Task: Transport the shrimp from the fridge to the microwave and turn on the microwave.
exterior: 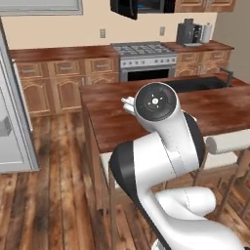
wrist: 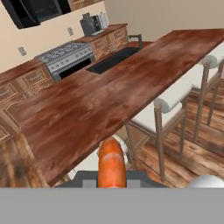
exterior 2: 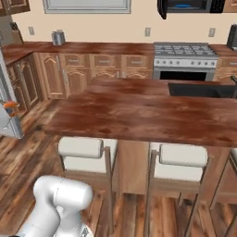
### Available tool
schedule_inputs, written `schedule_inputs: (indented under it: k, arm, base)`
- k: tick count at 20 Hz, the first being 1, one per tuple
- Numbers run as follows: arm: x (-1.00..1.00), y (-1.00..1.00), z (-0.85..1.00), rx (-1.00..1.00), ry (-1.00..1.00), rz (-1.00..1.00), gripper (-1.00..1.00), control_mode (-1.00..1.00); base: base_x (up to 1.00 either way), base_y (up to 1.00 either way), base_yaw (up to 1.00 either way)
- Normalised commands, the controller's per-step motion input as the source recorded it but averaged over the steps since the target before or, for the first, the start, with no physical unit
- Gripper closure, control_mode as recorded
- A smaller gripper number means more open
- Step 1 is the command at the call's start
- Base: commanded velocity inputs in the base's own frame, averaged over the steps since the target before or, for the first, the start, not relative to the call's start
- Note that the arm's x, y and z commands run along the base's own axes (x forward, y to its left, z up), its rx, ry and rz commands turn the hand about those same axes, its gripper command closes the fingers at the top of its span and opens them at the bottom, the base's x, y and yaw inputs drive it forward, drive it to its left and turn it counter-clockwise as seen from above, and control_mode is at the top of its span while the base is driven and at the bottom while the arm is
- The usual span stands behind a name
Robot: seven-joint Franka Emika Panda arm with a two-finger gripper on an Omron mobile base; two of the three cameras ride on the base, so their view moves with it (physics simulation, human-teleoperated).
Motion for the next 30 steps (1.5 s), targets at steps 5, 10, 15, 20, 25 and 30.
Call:
schedule_inputs:
  k: [5,10,15,20,25,30]
  arm:
    - [0.0,0.0,0.0,0.0,0.0,0.0,1.0,1.0]
    - [0.0,0.0,0.0,0.0,0.0,0.0,1.0,1.0]
    - [0.0,0.0,0.0,0.0,0.0,0.0,1.0,1.0]
    - [0.0,0.0,0.0,0.0,0.0,0.0,1.0,1.0]
    - [0.0,0.0,0.0,0.0,0.0,0.0,1.0,1.0]
    - [0.0,0.0,0.0,0.0,0.0,0.0,1.0,1.0]
  base:
    - [0.0,-0.77,0.0]
    - [0.0,-0.77,0.0]
    - [0.0,-0.76,0.0]
    - [0.0,-0.74,0.0]
    - [0.0,-0.74,0.0]
    - [0.0,-0.74,0.0]
